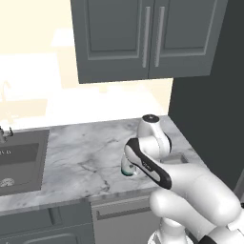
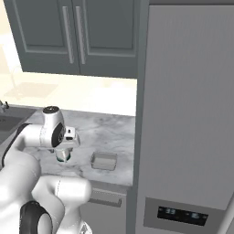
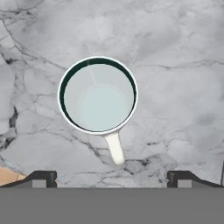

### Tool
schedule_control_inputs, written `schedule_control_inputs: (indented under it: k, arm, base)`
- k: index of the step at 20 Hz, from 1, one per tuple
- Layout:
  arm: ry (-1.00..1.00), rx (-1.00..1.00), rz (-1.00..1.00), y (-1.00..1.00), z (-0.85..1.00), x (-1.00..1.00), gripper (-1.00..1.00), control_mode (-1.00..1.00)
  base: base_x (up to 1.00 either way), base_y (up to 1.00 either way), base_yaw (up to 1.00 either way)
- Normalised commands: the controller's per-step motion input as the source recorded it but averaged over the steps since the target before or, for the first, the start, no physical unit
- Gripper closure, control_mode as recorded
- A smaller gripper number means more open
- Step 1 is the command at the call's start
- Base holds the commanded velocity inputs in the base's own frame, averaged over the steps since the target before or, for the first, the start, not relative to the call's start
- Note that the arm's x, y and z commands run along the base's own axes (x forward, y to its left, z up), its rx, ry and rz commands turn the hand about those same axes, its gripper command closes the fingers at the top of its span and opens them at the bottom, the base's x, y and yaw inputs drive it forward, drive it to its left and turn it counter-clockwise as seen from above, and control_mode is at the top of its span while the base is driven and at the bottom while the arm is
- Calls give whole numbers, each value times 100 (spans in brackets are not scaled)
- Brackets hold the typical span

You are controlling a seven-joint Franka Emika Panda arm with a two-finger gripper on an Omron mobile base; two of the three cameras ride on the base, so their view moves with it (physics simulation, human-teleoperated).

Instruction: Pick the mug from the counter and place it inside the microwave. Then close the microwave.

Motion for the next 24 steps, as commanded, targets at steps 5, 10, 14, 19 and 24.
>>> schedule_control_inputs:
  k: [5,10,14,19,24]
  arm:
    - [0,0,1,0,-24,11,-100,-100]
    - [0,0,0,0,-15,4,-100,-100]
    - [0,0,0,0,-11,2,-100,-100]
    - [0,0,0,0,-12,0,-100,-100]
    - [0,0,0,0,-23,0,-100,-100]
  base:
    - [0,0,0]
    - [0,0,0]
    - [0,0,0]
    - [0,0,0]
    - [0,0,0]
